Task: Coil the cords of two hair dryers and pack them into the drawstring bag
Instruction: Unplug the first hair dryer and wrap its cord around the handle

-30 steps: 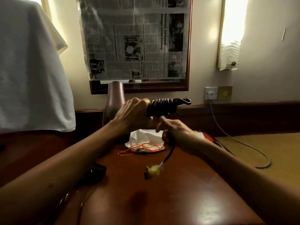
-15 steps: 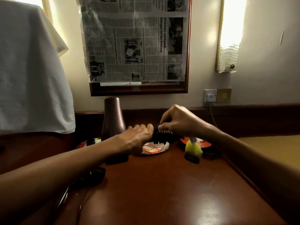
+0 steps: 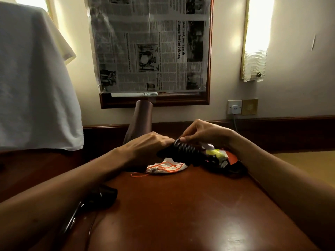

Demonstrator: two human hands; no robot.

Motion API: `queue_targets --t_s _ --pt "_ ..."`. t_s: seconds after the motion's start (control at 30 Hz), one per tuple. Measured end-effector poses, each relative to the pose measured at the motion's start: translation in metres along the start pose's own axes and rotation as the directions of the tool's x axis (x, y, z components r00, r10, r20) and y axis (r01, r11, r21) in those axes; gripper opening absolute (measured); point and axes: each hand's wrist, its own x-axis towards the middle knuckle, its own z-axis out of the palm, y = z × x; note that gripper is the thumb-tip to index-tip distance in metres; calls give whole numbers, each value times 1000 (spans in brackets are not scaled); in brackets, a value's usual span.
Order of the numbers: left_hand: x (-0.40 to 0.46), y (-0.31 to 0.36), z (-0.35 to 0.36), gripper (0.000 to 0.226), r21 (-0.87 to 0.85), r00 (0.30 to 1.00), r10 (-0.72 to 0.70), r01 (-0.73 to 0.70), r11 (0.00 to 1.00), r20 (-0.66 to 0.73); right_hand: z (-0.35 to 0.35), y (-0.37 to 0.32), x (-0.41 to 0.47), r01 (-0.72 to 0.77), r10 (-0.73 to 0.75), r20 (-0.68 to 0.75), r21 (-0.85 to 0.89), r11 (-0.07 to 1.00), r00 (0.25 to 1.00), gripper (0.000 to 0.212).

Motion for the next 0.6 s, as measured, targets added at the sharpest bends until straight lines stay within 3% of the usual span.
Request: queue_targets --t_s 0.1,0.13,0.23,0.3,0.37,0.43,0.53,0.6 --pt "2 -3 2 50 30 997 -52 54 998 -64 24 30 -11 -28 39 -84 133 991 996 22" --pt "4 -1 4 50 42 995 -65 68 997 -73 39 38 -14 -74 104 -104 258 963 989 21" --pt "10 9 17 51 -1 988 -145 145 989 -60 90 52 -23 -136 169 19 688 713 985 25" --pt "12 12 27 60 -83 968 -249 246 966 -30 118 51 -34 -241 204 142 738 631 969 38" --pt "15 8 37 73 -87 934 -353 356 930 55 136 51 -41 -319 288 163 679 661 944 44" --pt "14 8 52 73 33 903 -401 401 915 156 141 44 -43 -356 364 94 529 771 927 38" --pt "9 11 76 47 193 900 -375 337 922 221 121 26 -39 -343 333 91 129 931 939 18" --pt "5 14 91 37 178 885 -366 326 929 289 107 24 -35 -307 327 111 -164 937 939 17"
